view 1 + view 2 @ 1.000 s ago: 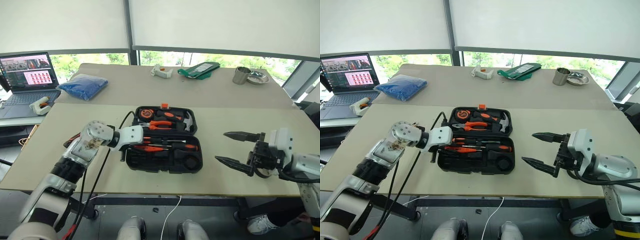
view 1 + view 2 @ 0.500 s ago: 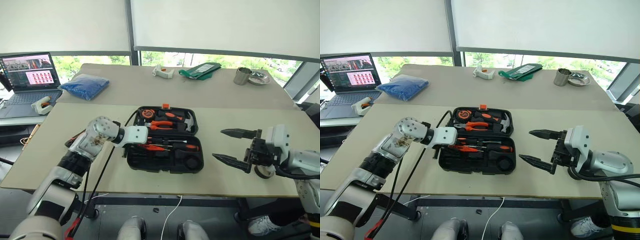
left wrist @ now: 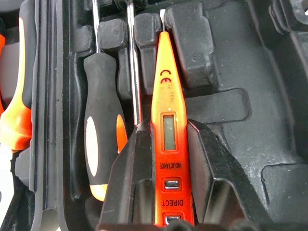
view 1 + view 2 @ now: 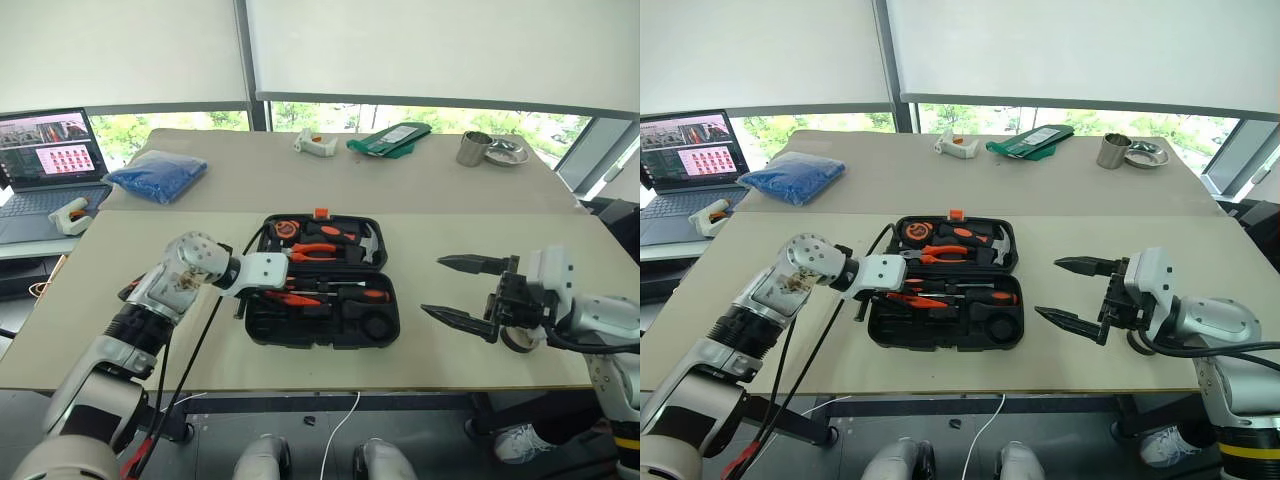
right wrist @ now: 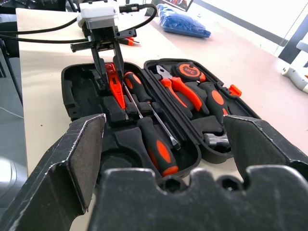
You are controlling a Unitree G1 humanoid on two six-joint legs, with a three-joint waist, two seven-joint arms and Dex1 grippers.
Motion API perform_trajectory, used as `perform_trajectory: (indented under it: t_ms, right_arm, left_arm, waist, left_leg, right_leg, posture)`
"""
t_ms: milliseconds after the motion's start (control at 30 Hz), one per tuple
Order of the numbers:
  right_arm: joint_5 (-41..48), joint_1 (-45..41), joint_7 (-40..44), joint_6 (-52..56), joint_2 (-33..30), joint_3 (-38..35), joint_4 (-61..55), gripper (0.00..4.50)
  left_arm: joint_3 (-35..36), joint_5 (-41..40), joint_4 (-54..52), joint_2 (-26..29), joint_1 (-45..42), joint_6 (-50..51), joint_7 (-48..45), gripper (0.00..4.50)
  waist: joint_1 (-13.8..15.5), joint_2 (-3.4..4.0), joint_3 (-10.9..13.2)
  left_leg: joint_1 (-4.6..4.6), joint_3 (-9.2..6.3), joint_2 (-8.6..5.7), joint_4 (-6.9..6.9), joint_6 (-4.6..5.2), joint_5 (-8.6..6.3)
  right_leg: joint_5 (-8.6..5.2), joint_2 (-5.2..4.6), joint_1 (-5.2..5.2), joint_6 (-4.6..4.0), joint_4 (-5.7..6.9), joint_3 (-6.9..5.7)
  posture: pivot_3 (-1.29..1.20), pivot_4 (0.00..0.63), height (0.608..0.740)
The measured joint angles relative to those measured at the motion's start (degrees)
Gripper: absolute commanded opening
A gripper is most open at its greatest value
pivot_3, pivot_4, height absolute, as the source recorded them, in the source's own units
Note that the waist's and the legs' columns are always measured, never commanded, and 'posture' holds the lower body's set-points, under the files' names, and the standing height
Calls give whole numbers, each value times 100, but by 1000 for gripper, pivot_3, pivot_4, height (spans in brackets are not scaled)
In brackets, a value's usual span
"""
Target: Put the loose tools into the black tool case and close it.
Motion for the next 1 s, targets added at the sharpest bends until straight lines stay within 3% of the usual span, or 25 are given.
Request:
perform_trajectory:
  t_ms: [100,167,367,500,700,800,1000]
  right_arm:
    - [0,-14,-14,6,0,31,-2,4500]
    - [1,-28,-37,46,0,60,-4,4500]
    - [1,-186,-53,157,0,101,-4,4500]
    - [1,-214,-38,157,1,119,5,4500]
    - [-1,-212,-7,156,3,132,80,4500]
    - [0,-206,-6,155,12,131,87,4500]
    - [-10,-130,0,142,73,131,112,4500]
  left_arm:
    - [103,-87,37,-16,63,15,-54,480]
    - [157,-178,81,-37,83,115,-96,1485]
    - [481,-445,422,-188,118,-391,-153,3357]
    - [607,-875,560,-413,266,-461,-352,3357]
    - [1042,-1351,572,-207,312,-245,-657,3357]
    - [1136,-1391,568,-229,328,-158,-602,2581]
    - [1289,-1534,562,-485,374,-89,-343,250]
  waist:
    - [-11,5,-3]
    - [-12,5,-3]
    - [9,5,-3]
    - [54,3,-2]
    - [70,1,0]
    - [85,0,0]
    - [78,0,0]
  left_leg:
    - [0,1,-1,-2,0,0]
    - [0,1,-1,-2,1,0]
    - [0,0,-2,-2,1,0]
    - [-14,1,-4,4,1,0]
    - [-19,-1,-4,8,3,1]
    - [-19,-2,-6,10,3,0]
    - [-20,-2,-6,13,4,0]
  right_leg:
    - [2,0,0,3,0,1]
    - [2,0,0,5,0,1]
    - [6,-4,2,11,-1,1]
    - [6,-8,-6,10,-2,0]
    - [7,-8,-7,11,-1,-2]
    - [11,-9,-5,18,-1,-4]
    - [14,-9,-5,24,0,-4]
  posture:
    - [0,150,740]
    - [0,150,740]
    - [0,150,740]
    - [0,150,740]
    - [0,150,740]
    - [0,150,740]
    - [0,150,740]
